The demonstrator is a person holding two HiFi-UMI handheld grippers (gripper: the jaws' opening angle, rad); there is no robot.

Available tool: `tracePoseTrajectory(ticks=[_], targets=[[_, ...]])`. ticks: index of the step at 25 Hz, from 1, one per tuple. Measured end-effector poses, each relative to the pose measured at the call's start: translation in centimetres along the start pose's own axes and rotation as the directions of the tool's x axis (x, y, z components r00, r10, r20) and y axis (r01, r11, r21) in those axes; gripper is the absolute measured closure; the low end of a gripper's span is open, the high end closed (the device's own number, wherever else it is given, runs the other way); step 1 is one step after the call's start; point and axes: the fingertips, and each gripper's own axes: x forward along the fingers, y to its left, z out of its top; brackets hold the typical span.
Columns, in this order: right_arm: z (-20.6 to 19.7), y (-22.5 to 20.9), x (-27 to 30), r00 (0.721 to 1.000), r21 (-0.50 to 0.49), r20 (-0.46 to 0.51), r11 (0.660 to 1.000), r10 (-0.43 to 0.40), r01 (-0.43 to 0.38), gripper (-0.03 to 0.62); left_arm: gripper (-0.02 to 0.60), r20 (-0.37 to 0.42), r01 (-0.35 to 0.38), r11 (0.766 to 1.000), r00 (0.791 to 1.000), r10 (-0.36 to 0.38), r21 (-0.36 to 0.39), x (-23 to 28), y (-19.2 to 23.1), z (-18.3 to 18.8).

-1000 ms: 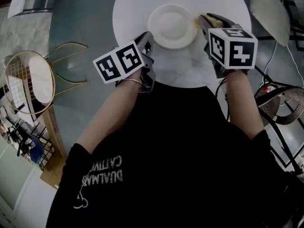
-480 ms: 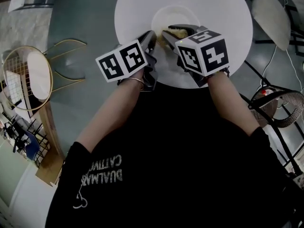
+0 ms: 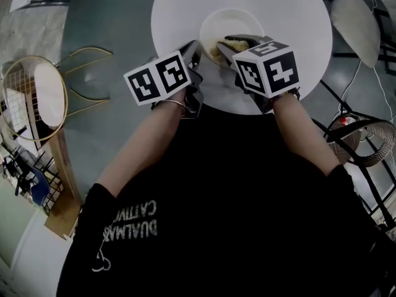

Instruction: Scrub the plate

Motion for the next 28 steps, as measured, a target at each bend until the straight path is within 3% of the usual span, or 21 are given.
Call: tracePoseTrajectory(ticks=[8,17,28], targets=[[-0.2,-0.5,0.2,1.0,0.031,0.0,0.999,-0.016,0.016,0.505,0.581,-0.074,0.066,0.997,0.995,-0.063,0.032,0.9,-0.7,-1.0],[-0.1,-0.7,-0.2,1.0,0.043,0.004,0.999,-0.019,0.019,0.505,0.58,-0.14,0.032,0.99,0.99,-0.012,0.139,1.9,-0.8,-0.9],[-1.6,-2.9,-3.2,0.998,0.087,0.005,0.994,-0.062,0.061,0.503,0.58,-0.144,0.021,0.99,0.99,0.0,0.143,1.9,-1.0,-0.4]])
